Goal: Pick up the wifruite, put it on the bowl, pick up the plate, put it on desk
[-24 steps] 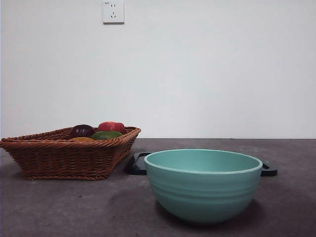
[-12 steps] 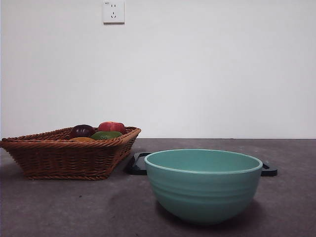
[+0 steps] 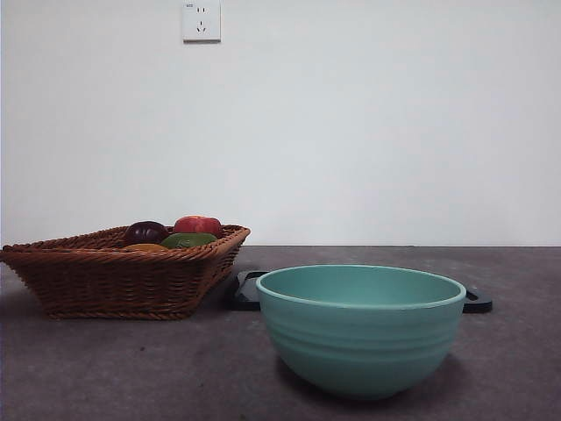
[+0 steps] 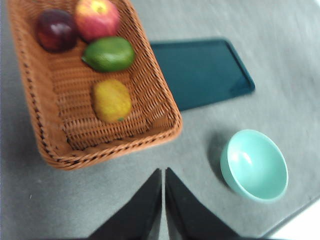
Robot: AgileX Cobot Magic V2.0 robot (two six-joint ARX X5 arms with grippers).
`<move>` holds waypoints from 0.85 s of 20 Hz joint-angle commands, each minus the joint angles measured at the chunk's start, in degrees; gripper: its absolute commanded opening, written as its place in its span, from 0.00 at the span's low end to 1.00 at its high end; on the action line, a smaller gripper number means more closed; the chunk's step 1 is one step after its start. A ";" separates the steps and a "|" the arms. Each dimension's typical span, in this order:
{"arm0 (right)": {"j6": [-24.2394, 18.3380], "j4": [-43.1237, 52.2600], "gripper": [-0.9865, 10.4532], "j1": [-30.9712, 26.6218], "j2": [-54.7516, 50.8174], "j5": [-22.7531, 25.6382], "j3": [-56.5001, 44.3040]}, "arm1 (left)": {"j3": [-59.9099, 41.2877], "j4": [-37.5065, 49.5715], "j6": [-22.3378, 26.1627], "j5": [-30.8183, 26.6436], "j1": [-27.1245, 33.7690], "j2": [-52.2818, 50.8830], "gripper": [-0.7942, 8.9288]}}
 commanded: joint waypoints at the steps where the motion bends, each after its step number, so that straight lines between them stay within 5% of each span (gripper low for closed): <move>1: -2.71 -1.81 0.10 2.54 1.07 -0.26 1.07 | 1.36 -0.48 2.58 0.28 -0.70 0.31 0.09; 5: -2.56 -2.05 0.10 4.57 1.14 -0.24 1.07 | 1.36 -1.14 2.54 0.28 -0.90 0.28 0.11; 7: -2.16 -2.08 0.14 4.55 1.09 -0.26 1.07 | 1.36 -1.14 1.86 0.28 -0.90 0.31 0.23; 11: -1.07 -1.88 0.52 4.55 1.07 -0.22 1.07 | 1.36 -1.09 1.44 0.28 -0.90 0.28 0.64; 17: -0.85 -1.84 0.52 4.55 1.01 -0.24 1.07 | 1.36 -0.44 0.35 0.11 -1.68 0.74 0.63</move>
